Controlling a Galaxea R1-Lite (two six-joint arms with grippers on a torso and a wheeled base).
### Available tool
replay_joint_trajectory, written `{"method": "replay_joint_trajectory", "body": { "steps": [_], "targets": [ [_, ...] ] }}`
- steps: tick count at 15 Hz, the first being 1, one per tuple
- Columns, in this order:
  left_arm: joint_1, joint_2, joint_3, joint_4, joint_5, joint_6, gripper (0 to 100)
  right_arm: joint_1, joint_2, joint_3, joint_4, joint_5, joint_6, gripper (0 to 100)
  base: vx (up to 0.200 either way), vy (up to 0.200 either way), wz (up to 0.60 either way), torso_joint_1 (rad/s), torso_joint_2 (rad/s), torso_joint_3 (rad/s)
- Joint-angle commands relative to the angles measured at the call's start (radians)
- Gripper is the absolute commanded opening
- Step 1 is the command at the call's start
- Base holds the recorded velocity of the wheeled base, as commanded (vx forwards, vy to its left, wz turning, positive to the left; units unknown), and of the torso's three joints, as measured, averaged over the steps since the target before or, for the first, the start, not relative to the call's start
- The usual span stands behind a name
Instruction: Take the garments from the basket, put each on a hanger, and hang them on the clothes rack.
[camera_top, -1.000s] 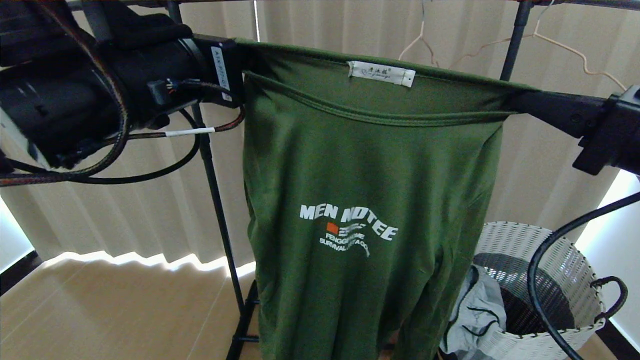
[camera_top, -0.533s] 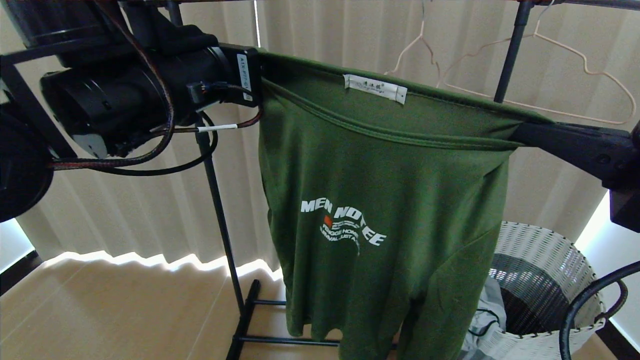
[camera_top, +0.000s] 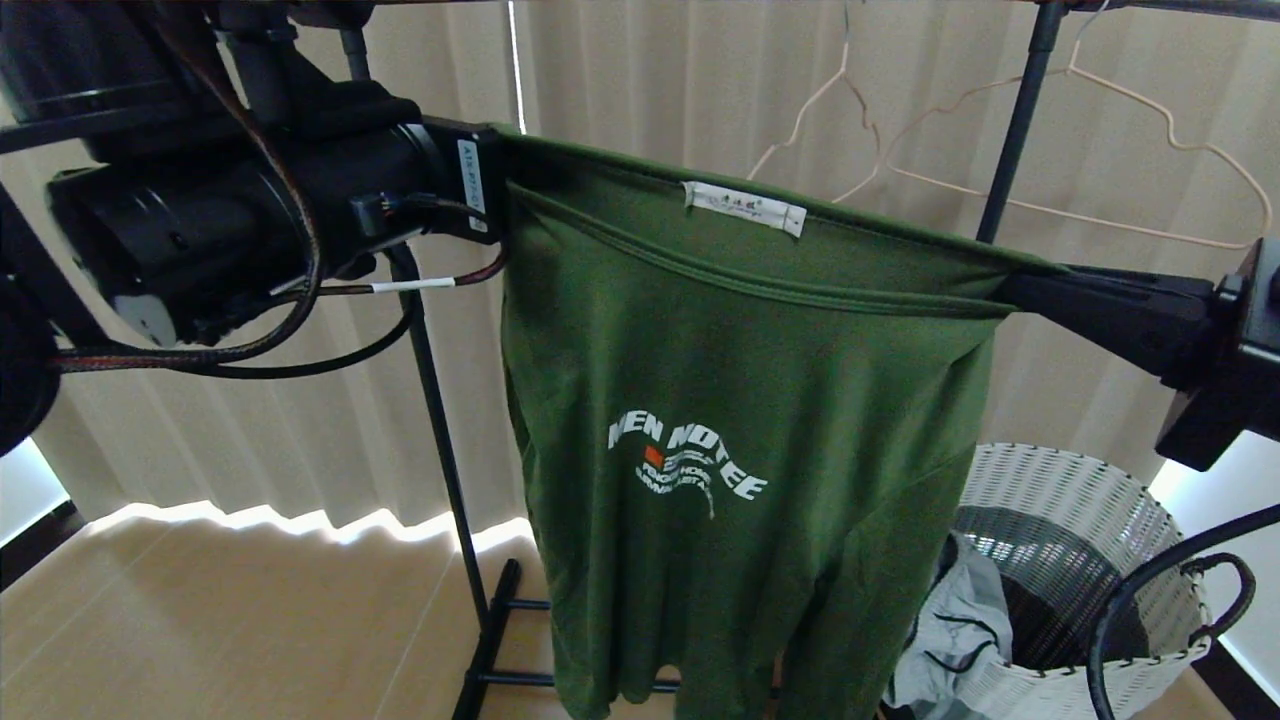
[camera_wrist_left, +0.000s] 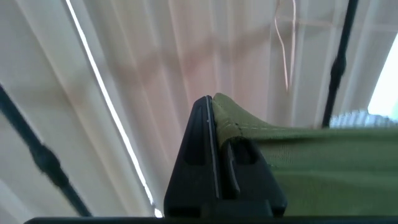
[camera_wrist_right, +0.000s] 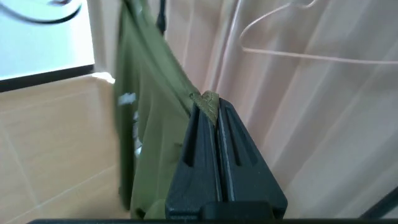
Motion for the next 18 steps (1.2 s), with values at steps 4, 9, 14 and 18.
{"method": "replay_joint_trajectory", "body": {
  "steps": [4, 9, 14, 18],
  "targets": [
    [-0.004, -0.164, 0.125, 0.161, -0.033, 0.007, 0, -0.079, 0.115, -0.105, -0.052, -0.009, 0.004, 0, 0.0, 0.0, 0.0, 0.0, 0.0, 0.0],
    [0.001, -0.164, 0.137, 0.074, -0.071, 0.004, 0, -0.096, 0.136, -0.16, -0.061, -0.02, 0.007, 0, 0.0, 0.0, 0.0, 0.0, 0.0, 0.0],
    [-0.007, -0.136, 0.126, -0.015, -0.071, 0.007, 0, -0.096, 0.115, -0.16, -0.083, -0.017, 0.007, 0, 0.0, 0.0, 0.0, 0.0, 0.0, 0.0],
    [-0.007, -0.136, 0.143, -0.014, -0.071, 0.007, 0, -0.096, 0.104, -0.14, -0.08, -0.015, 0.007, 0, 0.0, 0.0, 0.0, 0.0, 0.0, 0.0]
  ]
}}
